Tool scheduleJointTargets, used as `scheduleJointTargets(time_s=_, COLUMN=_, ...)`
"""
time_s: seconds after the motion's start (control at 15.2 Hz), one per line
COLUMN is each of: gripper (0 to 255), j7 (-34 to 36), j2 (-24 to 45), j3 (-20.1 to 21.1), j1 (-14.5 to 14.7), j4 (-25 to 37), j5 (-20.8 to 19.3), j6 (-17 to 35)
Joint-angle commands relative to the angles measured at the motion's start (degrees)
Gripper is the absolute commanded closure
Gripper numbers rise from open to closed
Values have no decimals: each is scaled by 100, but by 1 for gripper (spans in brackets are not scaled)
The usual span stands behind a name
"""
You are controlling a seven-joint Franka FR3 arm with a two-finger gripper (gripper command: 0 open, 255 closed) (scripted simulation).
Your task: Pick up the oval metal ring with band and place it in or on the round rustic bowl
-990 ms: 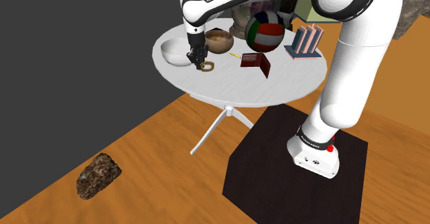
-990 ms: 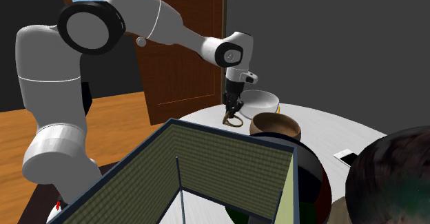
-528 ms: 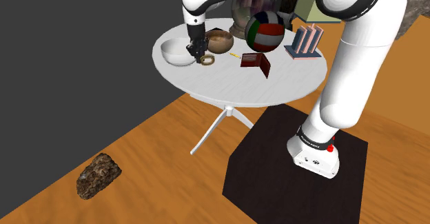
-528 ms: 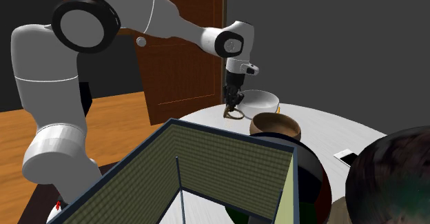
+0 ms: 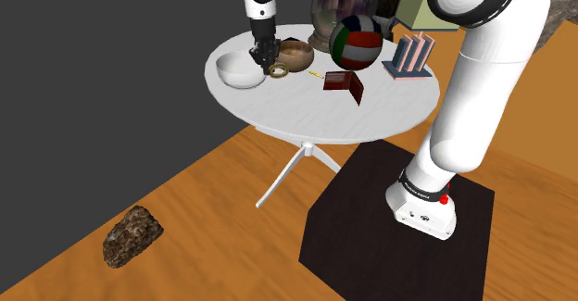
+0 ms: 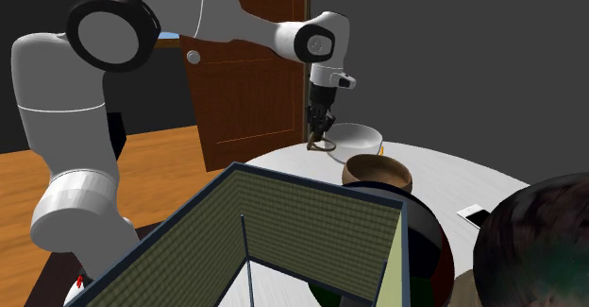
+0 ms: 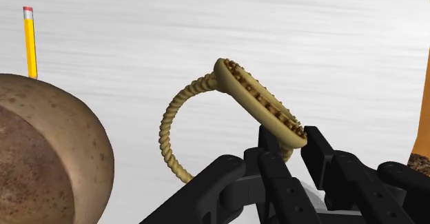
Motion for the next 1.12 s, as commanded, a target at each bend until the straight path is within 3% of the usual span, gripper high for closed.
scheduleJointTargets(time_s=0.0, gripper=255, j7=-1, j2=-11, j3=-1, j1=-1, j4=159, j5=1, j6=-171)
scheduleJointTargets(time_s=1.06, gripper=255, j7=15, j2=84, j3=2, j1=3, j4=1460, j5=-3, j6=-1377)
